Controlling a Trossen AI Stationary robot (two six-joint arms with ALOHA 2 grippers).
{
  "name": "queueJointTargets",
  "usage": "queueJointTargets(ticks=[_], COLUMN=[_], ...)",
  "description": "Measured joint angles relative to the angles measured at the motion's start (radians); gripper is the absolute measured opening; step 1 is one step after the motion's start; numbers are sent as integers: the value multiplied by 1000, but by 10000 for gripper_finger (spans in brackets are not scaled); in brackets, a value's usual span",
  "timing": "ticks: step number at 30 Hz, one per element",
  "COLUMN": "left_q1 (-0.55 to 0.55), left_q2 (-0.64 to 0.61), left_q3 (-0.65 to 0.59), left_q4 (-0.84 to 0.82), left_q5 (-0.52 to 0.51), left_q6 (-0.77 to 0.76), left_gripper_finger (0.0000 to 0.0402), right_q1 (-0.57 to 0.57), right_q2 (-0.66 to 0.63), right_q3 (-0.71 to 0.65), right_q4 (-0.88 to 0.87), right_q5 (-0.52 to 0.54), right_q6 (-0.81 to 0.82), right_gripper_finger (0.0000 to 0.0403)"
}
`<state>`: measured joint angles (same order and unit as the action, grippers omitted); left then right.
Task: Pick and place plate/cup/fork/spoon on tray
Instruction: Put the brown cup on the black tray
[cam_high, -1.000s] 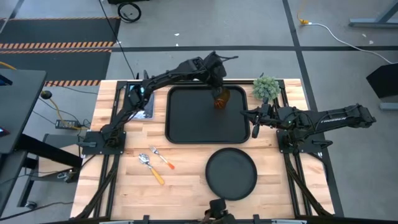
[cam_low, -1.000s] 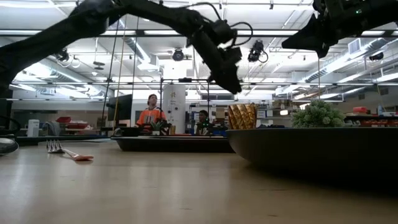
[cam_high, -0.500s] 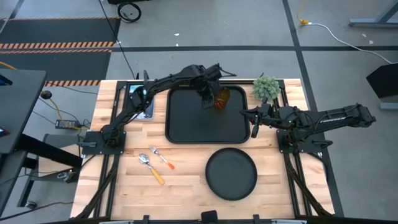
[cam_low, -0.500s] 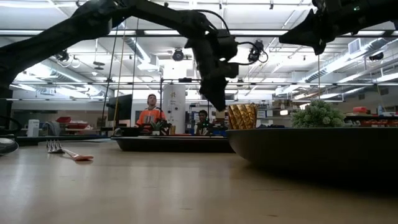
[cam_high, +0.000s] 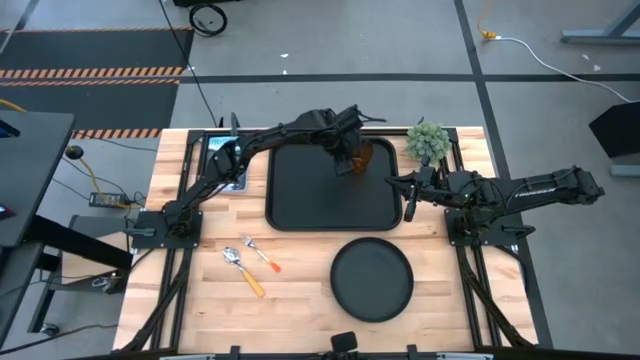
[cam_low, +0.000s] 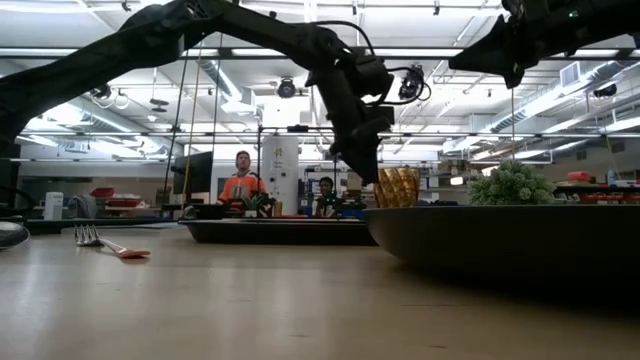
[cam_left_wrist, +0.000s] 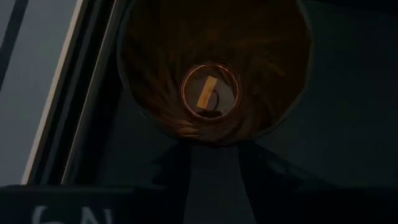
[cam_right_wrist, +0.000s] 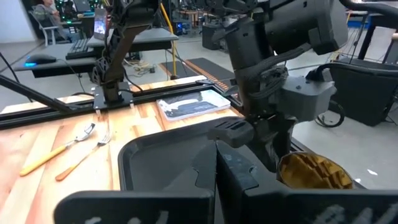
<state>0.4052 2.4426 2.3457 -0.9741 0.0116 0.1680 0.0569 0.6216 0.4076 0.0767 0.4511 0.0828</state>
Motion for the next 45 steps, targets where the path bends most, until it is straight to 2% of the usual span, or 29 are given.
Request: queueJointTargets(ticks=[12, 29, 38, 45], left_q1=[-5, -11, -9, -20], left_q2=[20, 25, 31, 22], left_q3=[-110, -113, -113, -113], left_q4=[225, 378, 398, 355], left_q5=[-3, -4, -4, -19], left_q6=[-21, -93, -96, -20], left_gripper_finger=[142, 141, 141, 141], right_q1=[0, 0, 0, 0], right_q2=[0, 0, 0, -1], right_q3=[0, 0, 0, 0], right_q4=[5, 7, 7, 4], right_q5=[0, 0, 0, 0], right_q6=[-6, -7, -7, -26], right_gripper_finger=[9, 9, 9, 9])
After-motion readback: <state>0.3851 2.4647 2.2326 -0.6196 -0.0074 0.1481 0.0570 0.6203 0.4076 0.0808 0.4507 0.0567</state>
